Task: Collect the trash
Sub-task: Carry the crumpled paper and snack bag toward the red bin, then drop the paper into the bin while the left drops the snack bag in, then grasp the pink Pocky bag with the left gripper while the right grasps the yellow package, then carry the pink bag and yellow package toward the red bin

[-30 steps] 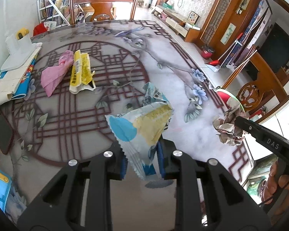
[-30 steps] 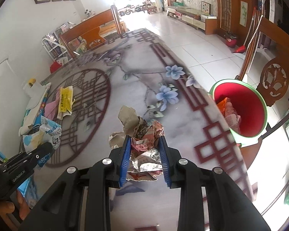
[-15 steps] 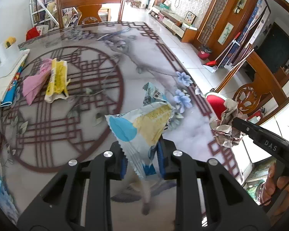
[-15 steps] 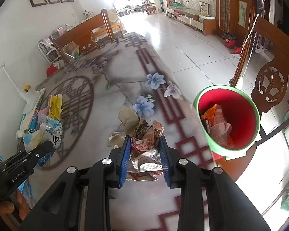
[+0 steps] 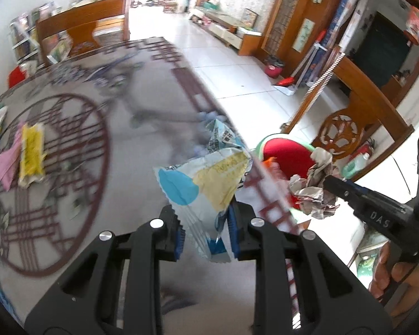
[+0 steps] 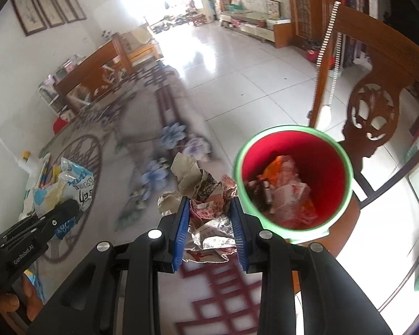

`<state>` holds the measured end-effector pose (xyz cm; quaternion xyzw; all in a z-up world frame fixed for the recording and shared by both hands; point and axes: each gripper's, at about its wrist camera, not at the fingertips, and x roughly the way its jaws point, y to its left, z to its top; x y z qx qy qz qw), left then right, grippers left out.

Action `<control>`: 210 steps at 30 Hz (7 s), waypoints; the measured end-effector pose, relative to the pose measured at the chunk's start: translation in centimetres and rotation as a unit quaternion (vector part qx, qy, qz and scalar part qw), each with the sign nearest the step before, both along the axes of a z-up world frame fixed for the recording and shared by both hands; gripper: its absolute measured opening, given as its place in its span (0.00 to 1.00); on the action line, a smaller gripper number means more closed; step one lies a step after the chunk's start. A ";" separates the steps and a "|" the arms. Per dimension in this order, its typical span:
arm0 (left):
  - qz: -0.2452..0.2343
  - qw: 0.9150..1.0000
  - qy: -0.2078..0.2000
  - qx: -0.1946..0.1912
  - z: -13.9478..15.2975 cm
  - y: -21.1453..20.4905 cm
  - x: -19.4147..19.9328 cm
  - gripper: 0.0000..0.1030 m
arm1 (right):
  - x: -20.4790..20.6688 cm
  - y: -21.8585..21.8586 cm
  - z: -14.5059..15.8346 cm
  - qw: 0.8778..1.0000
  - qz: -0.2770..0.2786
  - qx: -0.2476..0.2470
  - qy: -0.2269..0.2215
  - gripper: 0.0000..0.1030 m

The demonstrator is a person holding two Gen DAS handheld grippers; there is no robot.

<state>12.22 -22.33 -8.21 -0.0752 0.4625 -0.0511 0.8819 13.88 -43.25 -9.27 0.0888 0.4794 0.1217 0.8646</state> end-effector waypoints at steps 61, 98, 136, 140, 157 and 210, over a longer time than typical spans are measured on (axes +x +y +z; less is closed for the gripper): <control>0.191 0.967 0.103 0.130 -7.0 36.6 3.9 0.67 | 1.2 18.3 -1.9 0.998 0.033 0.021 0.038 0.63; 0.156 0.984 0.088 -0.022 -7.0 33.9 -11.5 0.58 | 4.4 46.0 -6.1 0.963 0.253 -0.079 0.047 0.27; 0.085 0.996 -0.015 0.009 0.4 23.5 -7.7 0.24 | -4.3 23.6 0.8 0.995 0.090 0.033 -0.009 0.29; 0.080 0.997 -0.017 0.011 0.7 22.5 -7.5 0.24 | -4.3 22.3 0.7 0.996 0.079 0.036 -0.006 0.29; 0.058 0.998 -0.022 0.009 1.0 19.0 -7.0 0.24 | -4.5 18.5 0.8 0.998 0.055 0.030 -0.004 0.29; -0.083 0.996 0.011 0.009 -1.1 -6.2 3.5 0.24 | 2.4 -6.0 -1.7 0.997 -0.071 0.032 0.026 0.29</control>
